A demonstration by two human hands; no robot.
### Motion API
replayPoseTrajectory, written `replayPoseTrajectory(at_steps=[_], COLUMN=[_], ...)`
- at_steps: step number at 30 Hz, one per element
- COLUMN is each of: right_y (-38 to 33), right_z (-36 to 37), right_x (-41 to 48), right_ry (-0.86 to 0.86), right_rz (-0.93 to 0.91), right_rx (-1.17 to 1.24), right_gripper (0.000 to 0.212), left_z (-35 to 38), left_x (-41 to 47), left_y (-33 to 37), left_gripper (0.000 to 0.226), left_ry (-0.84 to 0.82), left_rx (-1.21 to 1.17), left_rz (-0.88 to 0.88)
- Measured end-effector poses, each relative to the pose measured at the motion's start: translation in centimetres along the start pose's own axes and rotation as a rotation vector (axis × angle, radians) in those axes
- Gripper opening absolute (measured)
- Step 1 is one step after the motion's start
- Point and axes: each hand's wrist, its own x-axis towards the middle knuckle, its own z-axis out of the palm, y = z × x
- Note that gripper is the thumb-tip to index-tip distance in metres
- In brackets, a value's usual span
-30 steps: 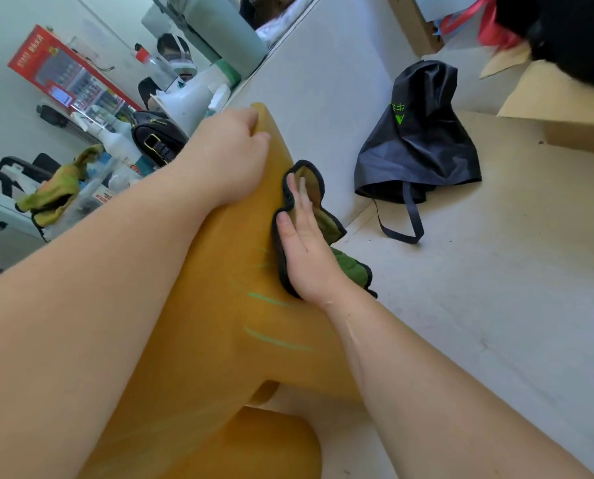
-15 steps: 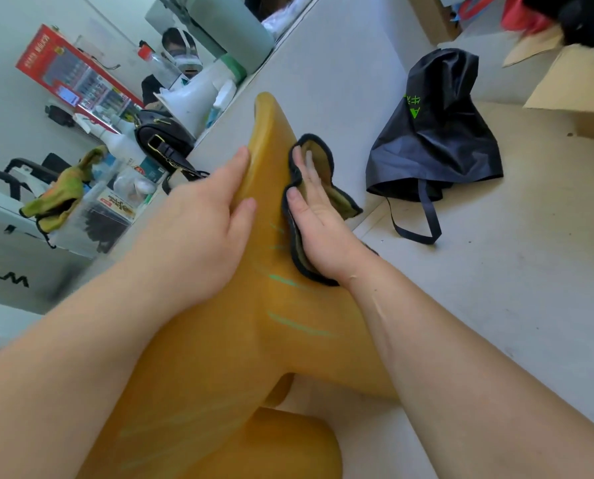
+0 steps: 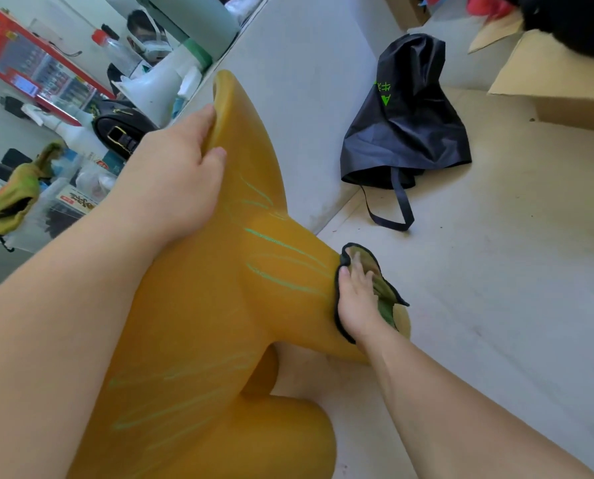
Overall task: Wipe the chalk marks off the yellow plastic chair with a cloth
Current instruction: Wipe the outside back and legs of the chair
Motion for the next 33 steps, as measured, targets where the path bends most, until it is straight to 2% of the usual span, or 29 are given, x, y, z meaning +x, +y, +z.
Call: replayPoseTrajectory(at_steps=[6,9,10,11,14,16,18,22,23,26,28,30,33], right_y=[-6.7,-4.7,-3.2,-1.6,1.1,0.4,-2.5,-7.6,-7.7,-4.8,-1.8,1.3,2.9], right_z=[5.7,6.9,6.8,6.4,4.8,4.4,5.2,8.9,9.2,8.5,7.7,6.6,5.0], right_x=[-4.8,-5.6,-5.0,-4.2,-1.8,-1.7,-2.8,-6.7,-7.0,-5.4,-4.0,-2.4,-1.0], right_ry=[0.241,0.291,0.319,0.345,0.293,0.271,0.274,0.347,0.363,0.415,0.444,0.461,0.404], right_rz=[-0.378,-0.464,-0.406,-0.274,0.249,0.365,0.282,-0.257,-0.337,-0.415,-0.315,-0.075,0.283], right_rx=[0.007,-0.008,-0.017,0.000,0.212,0.288,0.279,0.068,0.048,0.035,0.029,0.058,0.241], right_gripper=[0.058,0.057,0.057,0.058,0.054,0.053,0.054,0.055,0.056,0.056,0.059,0.060,0.054], left_z=[0.0,0.0,0.0,-0.1,-0.5,-0.5,-0.6,-0.4,-0.3,0.0,0.0,0.0,-0.1], left_x=[-0.4,-0.8,-1.0,-1.2,-2.9,-4.8,-6.3,-6.5,-6.5,-6.7,-6.8,-6.8,-6.8], left_y=[0.0,0.1,0.1,0.0,-1.1,-2.3,-3.2,-3.7,-3.5,-2.9,-2.8,-2.8,-3.0], left_gripper=[0.052,0.048,0.047,0.048,0.053,0.052,0.051,0.051,0.051,0.053,0.053,0.053,0.053], left_ry=[-0.009,-0.018,-0.020,-0.026,-0.043,-0.018,0.020,0.034,0.039,0.073,0.068,0.064,0.039], left_rx=[0.057,0.091,0.079,0.045,-0.078,-0.110,-0.166,-0.154,-0.129,-0.071,-0.041,-0.022,-0.013], left_rz=[-0.032,-0.012,-0.007,-0.010,-0.031,-0.013,-0.018,-0.034,-0.032,0.009,0.012,0.016,0.016])
